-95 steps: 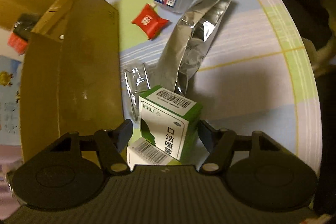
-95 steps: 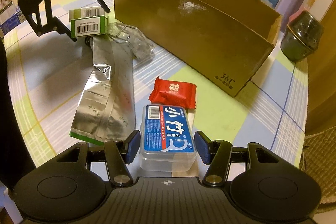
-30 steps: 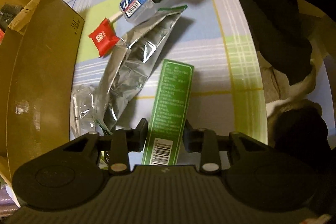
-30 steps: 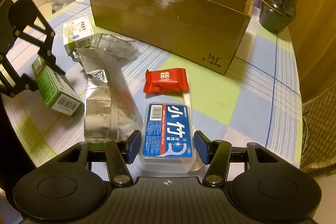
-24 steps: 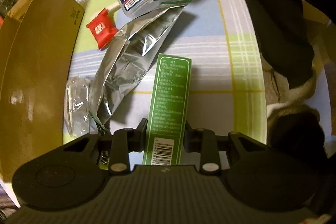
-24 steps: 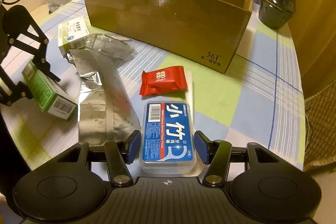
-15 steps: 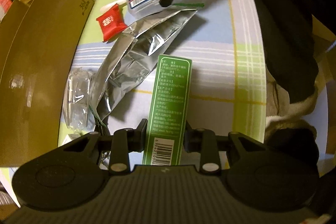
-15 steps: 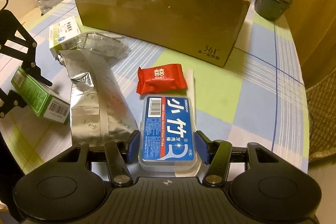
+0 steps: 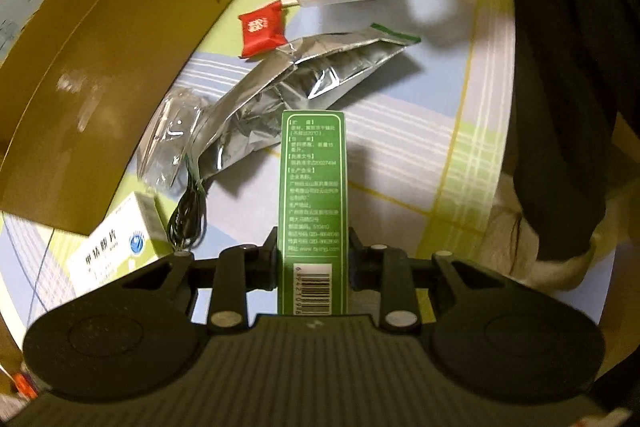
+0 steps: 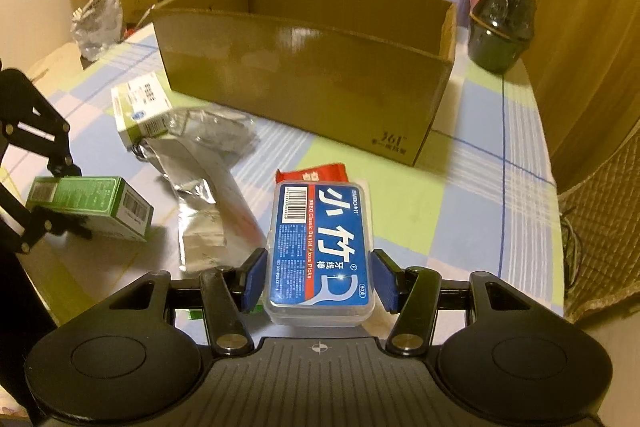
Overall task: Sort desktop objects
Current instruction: 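Carry the green box and toothpick case into the cardboard box and release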
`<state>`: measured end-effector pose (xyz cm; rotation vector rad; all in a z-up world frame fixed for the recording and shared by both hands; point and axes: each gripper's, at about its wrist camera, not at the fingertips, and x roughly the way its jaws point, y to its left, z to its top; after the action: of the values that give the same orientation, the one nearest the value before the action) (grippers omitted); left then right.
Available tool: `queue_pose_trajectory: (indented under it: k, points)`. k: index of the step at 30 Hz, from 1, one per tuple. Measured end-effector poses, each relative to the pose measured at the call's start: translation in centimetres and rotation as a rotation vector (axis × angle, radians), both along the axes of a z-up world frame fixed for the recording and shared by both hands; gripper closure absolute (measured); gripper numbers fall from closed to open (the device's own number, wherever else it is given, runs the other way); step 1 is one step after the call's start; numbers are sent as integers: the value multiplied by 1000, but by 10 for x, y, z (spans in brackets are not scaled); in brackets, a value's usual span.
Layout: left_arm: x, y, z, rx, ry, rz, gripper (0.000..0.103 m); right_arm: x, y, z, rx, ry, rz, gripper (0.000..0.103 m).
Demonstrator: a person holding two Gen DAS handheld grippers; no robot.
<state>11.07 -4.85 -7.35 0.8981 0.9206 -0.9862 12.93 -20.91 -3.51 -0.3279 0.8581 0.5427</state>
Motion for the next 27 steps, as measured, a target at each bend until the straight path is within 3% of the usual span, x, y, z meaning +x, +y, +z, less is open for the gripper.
queue_pose_trajectory:
  k: [15, 27]
  points:
    - [-13, 27, 37, -65, -61, 165, 78, -17, 17, 45, 61, -100, 2, 51]
    - [22, 44, 100, -117, -188, 270, 78, 5, 36, 94, 131, -187, 8, 51]
